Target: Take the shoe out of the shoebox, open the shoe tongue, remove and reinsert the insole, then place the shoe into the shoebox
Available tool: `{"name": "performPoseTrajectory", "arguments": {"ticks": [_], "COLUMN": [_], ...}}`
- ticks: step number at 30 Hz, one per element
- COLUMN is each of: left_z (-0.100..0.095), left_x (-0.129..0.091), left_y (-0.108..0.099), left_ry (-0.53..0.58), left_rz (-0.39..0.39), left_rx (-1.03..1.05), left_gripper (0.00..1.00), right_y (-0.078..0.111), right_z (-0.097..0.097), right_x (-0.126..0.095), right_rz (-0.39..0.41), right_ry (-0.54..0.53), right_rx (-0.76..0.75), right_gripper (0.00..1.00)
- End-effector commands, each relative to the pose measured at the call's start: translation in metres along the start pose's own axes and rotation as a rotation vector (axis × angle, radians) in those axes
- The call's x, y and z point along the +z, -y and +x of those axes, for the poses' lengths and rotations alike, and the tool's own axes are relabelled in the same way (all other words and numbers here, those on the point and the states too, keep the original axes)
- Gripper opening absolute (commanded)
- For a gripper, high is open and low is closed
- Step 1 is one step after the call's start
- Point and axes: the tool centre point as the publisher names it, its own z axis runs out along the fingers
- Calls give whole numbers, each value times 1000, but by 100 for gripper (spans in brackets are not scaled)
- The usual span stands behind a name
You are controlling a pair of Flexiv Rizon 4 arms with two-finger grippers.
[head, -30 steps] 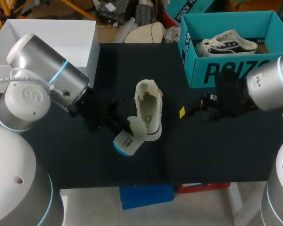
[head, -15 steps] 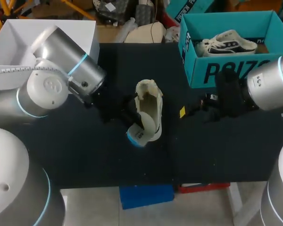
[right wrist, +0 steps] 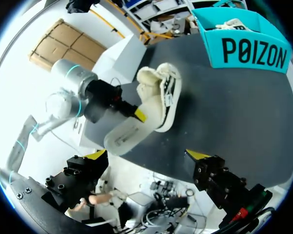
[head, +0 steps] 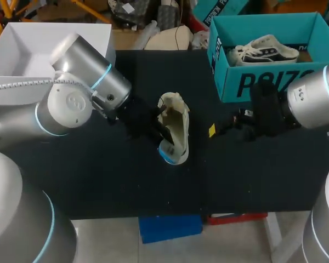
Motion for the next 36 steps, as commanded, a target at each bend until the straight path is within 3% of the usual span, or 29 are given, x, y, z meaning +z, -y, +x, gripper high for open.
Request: {"name": "performPoseTrajectory", "arguments": {"ticks": [1,9,11,13,15,17,19,20,21,24,26,36], "left_z": [-2,-7,-9,-10,-10,-8,-5,-3,-2,7,10,18], "left_x": [9,8,4,0,-5,-10,-14,-16,-17,-19,-21,-33], "left_y": [-15,-36,-34,-32,-29,-23,-17,-12,-9,4,11,40], "left_ry": [15,46,51,64,63,51,43,39,34,7,4,23], "left_rz": [-10,-70,-70,-69,-70,-63,-62,-53,-49,-41,-37,34], "left_rx": [0,0,-3,-9,-10,-10,-1,-8,-9,-12,-12,-40], "left_gripper": [0,0,40,50,69,76,71,60,56,68,67,34], "right_y": [0,0,0,0,0,0,0,0,0,0,0,0], "right_z": [1,1,1,1,1,1,1,1,1,1,1,1], "right_x": [0,0,0,0,0,0,0,0,0,0,0,0], "right_rz": [1,1,1,1,1,1,1,1,1,1,1,1], "right_ry": [3,3,3,3,3,3,3,3,3,3,3,3], "right_rx": [1,1,1,1,1,1,1,1,1,1,1,1], "right_gripper": [100,100,100,100,100,100,100,100,100,100,100,100]}}
